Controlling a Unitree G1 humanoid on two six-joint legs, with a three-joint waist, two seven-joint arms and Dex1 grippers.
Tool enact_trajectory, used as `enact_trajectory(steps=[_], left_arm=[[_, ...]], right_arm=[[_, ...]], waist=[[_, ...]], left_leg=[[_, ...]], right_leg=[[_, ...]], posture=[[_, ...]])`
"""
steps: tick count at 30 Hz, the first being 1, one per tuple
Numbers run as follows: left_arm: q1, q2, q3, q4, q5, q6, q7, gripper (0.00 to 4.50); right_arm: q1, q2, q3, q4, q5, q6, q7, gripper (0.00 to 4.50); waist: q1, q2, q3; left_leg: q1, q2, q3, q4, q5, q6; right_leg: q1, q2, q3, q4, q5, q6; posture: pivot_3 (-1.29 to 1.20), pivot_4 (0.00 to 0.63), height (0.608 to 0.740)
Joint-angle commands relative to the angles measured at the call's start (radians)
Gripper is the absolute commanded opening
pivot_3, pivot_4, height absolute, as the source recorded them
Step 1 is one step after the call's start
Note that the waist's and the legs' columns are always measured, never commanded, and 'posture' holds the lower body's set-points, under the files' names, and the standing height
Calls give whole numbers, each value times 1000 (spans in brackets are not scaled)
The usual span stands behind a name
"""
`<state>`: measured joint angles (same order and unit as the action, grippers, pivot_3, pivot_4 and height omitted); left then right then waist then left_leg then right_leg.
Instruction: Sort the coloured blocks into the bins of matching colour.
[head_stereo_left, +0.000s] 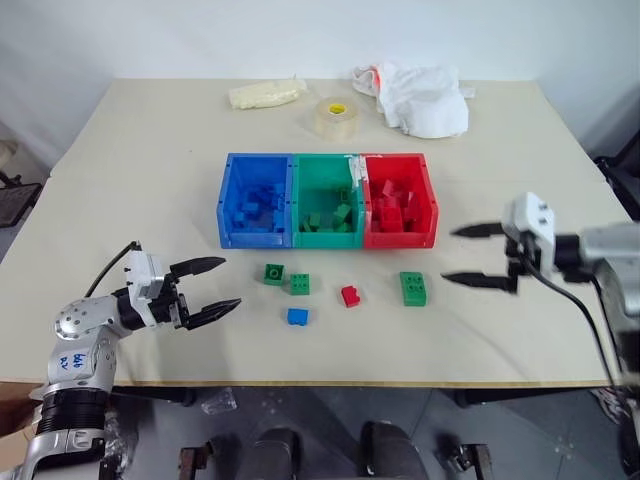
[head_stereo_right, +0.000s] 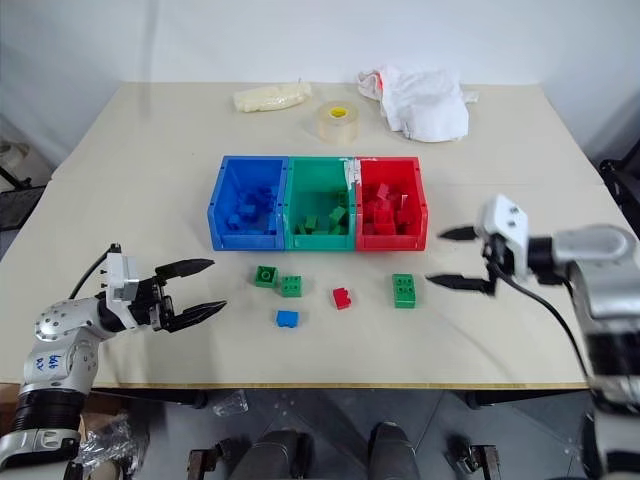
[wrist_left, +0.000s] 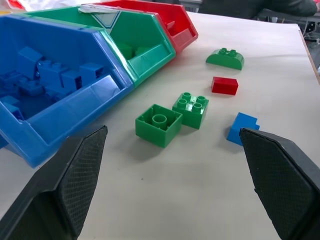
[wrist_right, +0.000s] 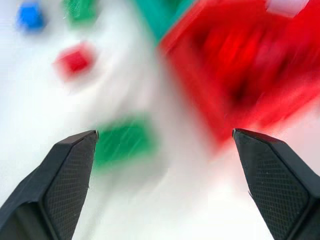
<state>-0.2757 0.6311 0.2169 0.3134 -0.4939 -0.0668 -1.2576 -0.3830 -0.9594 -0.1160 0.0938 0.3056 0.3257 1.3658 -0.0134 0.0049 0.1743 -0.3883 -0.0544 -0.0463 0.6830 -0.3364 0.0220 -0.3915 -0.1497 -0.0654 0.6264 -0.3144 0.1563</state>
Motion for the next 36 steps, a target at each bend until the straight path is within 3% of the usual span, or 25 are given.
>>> enact_trajectory(steps=[1, 5, 9, 17, 23, 28, 32, 36], left_arm=[[-7, 3, 12, 1, -5, -14, -12, 4500], [-9, 2, 9, 6, -4, -15, -16, 4500], [-12, -2, 7, 3, -3, -14, -15, 4500], [29, -17, 10, -76, -15, -6, 7, 4500], [123, -14, 46, -184, -35, 15, 44, 4500], [171, -12, 63, -228, -43, 23, 64, 4500], [181, -16, 66, -238, -43, 25, 74, 4500], [170, -19, 62, -229, -40, 22, 79, 4500]], right_arm=[[109, -57, -67, -108, 32, 34, -1, 4479], [154, -61, -63, -147, 34, 47, -32, 4479], [66, -13, 17, -144, 27, 62, -55, 4479], [-194, 163, 241, 85, -87, -34, -48, 4479], [-269, 218, 362, 258, -193, -156, 3, 4479], [-280, 221, 378, 313, -224, -199, 13, 4479], [-281, 232, 345, 293, -193, -182, 6, 3302], [-287, 234, 311, 252, -161, -159, 2, 3297]], waist=[[-2, 0, 0], [-7, 0, 0], [-8, 0, 0], [-10, 0, 0], [-13, 0, 0], [-13, 0, 0], [-9, 0, 0], [-11, 0, 0]], left_leg=[[1, 0, 2, 0, 0, 0], [2, 2, 5, 0, 0, 0], [2, 2, 4, 0, 0, 0], [1, 1, 2, 0, 0, 0], [1, 1, 0, 0, 0, 0], [1, 1, 0, 0, 0, 0], [2, 1, 0, 1, 0, 0], [2, 1, 0, 0, 0, 0]], right_leg=[[0, 0, 0, 0, 0, 0], [0, 0, 1, 0, 0, 0], [0, 0, 1, 0, 0, 0], [0, 0, 1, 0, 0, 0], [0, 0, 1, 0, 0, 0], [1, 0, 0, 0, 0, 0], [1, 0, 0, 0, 0, 0], [1, 0, 0, 0, 0, 0]], posture=[[0, 150, 740], [0, 150, 740], [0, 150, 740], [0, 150, 740], [0, 150, 740], [0, 150, 740], [0, 150, 740], [0, 150, 740]])
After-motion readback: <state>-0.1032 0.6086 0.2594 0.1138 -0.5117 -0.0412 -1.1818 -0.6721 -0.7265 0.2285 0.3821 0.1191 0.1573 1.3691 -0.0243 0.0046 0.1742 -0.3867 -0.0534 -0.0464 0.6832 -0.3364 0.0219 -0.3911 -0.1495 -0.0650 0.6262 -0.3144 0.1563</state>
